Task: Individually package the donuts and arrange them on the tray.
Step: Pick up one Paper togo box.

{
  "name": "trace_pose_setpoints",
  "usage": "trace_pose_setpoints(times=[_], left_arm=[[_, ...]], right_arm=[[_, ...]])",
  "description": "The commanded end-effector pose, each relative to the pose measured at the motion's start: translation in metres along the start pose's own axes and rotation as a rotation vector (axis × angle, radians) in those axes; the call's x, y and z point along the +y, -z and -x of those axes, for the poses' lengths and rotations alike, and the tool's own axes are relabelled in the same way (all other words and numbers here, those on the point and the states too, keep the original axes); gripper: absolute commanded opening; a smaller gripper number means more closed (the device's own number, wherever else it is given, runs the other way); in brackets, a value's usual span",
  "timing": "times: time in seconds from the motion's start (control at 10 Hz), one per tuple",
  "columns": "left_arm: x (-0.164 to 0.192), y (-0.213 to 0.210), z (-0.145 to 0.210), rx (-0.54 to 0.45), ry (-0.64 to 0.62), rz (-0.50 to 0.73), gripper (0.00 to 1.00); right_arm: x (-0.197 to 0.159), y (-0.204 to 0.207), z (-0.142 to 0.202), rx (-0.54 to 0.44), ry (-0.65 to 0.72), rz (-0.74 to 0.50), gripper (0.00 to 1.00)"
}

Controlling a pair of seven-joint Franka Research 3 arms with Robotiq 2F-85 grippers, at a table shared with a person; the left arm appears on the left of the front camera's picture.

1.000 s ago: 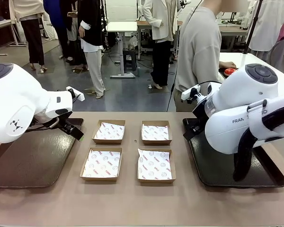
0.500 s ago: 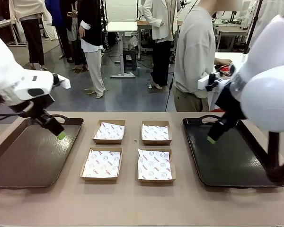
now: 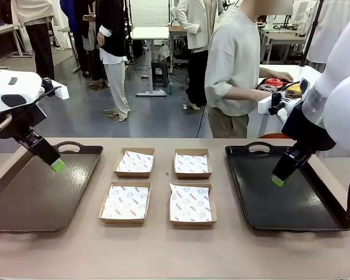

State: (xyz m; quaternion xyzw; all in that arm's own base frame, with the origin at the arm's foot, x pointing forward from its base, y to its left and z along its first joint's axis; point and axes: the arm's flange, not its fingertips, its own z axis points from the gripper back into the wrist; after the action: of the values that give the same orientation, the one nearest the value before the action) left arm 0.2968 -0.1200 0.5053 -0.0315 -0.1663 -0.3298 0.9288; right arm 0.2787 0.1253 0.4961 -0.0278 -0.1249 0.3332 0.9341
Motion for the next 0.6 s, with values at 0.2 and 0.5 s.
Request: trace_pose_setpoints(times=[0.2,0.5], left_arm=[[0.019,-0.006,-0.003,-0.085,-0.153,0.33,1.0],[0.07,-0.009,0.015,-0.262,-0.416,0.784,1.0]], right_arm=[[-0.021,-0.007,0.005,-0.119,0.124,-0.344,1.0],[-0.096,-0.014,0.045,-0.391,0.456,-0.926,1.0]])
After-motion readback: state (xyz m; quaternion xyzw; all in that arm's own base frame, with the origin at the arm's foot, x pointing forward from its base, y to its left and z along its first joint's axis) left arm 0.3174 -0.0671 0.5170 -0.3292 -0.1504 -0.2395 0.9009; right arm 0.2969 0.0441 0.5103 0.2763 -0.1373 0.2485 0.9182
